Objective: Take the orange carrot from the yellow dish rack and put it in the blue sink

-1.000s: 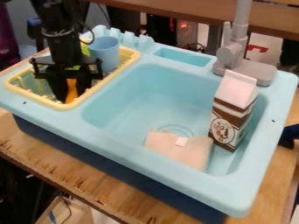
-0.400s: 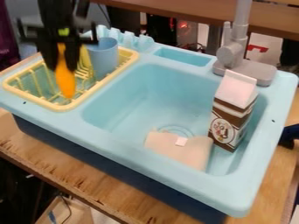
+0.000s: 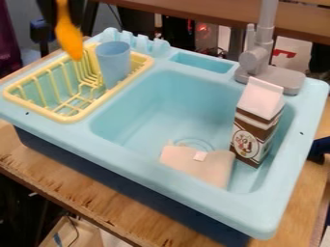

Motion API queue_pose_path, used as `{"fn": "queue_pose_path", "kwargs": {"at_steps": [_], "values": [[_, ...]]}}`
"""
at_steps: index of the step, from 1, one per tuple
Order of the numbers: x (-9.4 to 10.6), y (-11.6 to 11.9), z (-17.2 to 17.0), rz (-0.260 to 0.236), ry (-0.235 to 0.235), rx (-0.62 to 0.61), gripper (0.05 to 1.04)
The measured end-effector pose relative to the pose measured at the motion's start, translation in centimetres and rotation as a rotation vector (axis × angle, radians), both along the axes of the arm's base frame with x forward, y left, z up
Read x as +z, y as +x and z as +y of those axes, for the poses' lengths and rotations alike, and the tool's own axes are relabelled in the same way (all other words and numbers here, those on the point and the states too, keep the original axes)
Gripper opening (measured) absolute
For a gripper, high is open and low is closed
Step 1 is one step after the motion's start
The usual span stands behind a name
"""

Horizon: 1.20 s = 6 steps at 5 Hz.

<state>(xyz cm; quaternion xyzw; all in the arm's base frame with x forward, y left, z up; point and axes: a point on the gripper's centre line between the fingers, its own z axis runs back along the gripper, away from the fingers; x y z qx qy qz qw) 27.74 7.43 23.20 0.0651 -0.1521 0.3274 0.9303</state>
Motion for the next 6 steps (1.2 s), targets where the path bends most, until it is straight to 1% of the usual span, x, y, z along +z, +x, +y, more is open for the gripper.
{"fn": "queue_pose_path", "kwargs": {"at_steps": [1, 2, 3, 4, 5, 6], "values": [[1.4, 0.6, -2.9, -0.145, -0.091, 0.117, 0.346], [0.1, 1.0, -5.8, -0.243, -0.152, 0.284, 0.346], [-0.5, 2.3, -8.2, -0.29, -0.207, 0.303, 0.346], [-2.1, 3.3, -9.7, -0.26, -0.253, 0.312, 0.346], [-4.4, 4.2, -11.1, -0.191, -0.316, 0.315, 0.346], [-6.2, 4.6, -12.2, -0.14, -0.317, 0.311, 0.346]]}}
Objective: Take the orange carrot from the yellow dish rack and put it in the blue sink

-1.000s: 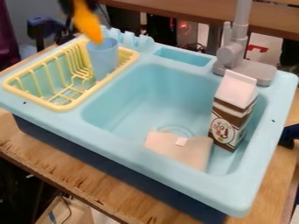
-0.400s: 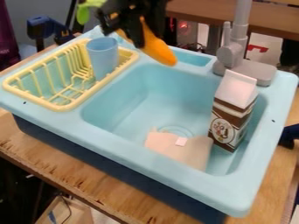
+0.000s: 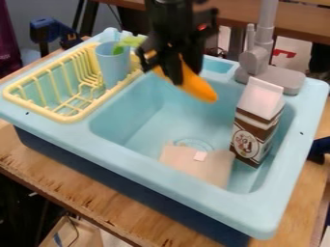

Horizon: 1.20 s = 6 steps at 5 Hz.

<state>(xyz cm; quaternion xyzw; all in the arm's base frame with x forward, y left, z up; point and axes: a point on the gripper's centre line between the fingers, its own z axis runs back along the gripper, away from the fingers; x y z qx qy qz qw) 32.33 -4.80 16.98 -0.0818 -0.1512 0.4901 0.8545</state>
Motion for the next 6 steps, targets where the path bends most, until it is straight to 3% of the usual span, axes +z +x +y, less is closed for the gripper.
{"fn": "queue_pose_path", "kwargs": {"at_steps": [3, 6], "values": [[-3.0, 0.3, -2.8, 0.078, 0.006, -0.028, 0.346], [-4.6, 0.7, 1.4, 0.135, 0.054, 0.041, 0.346]]}}
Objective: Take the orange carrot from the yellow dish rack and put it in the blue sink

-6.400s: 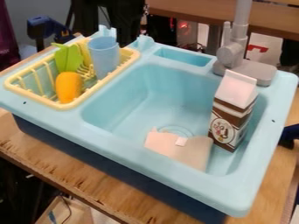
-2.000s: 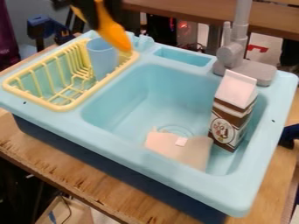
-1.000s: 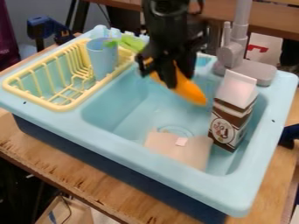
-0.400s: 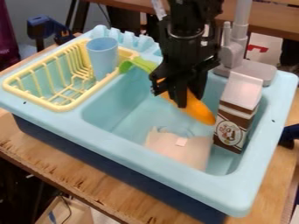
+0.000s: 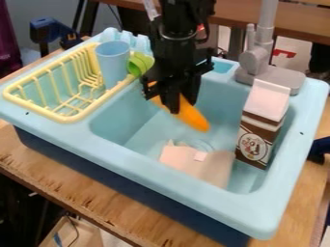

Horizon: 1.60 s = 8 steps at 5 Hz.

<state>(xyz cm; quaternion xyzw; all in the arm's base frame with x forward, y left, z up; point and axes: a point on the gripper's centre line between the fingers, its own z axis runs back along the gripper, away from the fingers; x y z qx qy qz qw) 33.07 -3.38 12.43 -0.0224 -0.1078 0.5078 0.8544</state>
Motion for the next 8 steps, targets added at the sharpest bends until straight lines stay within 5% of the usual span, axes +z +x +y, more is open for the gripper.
{"fn": "queue_pose_path", "kwargs": {"at_steps": [1, 3, 4, 5, 6, 7, 8], "values": [[-0.8, 0.0, 0.2, 0.031, 0.015, -0.042, 0.385], [-0.8, 0.2, -0.9, 0.019, -0.038, -0.116, 0.965], [-0.6, 0.6, -0.1, -0.004, -0.056, -0.101, 1.006], [1.3, -0.1, 0.6, -0.021, -0.02, -0.11, 1.002], [3.6, -2.7, 1.9, 0.062, 0.1, -0.136, 1.001], [5.6, -5.0, 1.2, 0.179, 0.229, -0.301, 1.001], [6.5, -7.0, 1.5, 0.355, 0.251, -0.573, 1.001]]}}
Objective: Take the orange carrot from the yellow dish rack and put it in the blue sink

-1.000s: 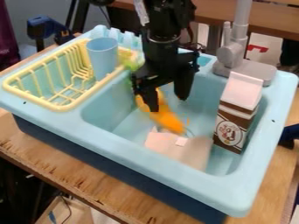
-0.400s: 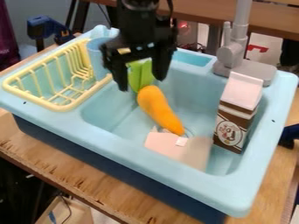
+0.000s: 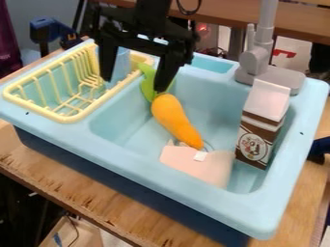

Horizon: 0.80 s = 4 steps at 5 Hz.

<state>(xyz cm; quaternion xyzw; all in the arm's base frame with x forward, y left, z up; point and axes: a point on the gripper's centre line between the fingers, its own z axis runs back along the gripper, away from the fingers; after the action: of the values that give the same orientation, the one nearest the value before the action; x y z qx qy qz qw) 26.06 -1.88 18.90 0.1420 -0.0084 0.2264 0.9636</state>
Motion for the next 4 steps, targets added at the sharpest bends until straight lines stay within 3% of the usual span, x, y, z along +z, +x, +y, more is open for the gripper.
{"fn": "queue_pose_path", "kwargs": {"at_steps": [1, 2, 3, 4], "values": [[1.31, -1.27, -0.46, 0.067, -0.068, -0.266, 1.001], [1.24, -1.76, -0.69, 0.122, -0.266, -0.503, 1.001], [1.33, -1.95, -0.65, 0.16, -0.288, -0.678, 1.001], [2.22, -1.74, -0.45, 0.153, -0.253, -0.661, 1.001]]}}
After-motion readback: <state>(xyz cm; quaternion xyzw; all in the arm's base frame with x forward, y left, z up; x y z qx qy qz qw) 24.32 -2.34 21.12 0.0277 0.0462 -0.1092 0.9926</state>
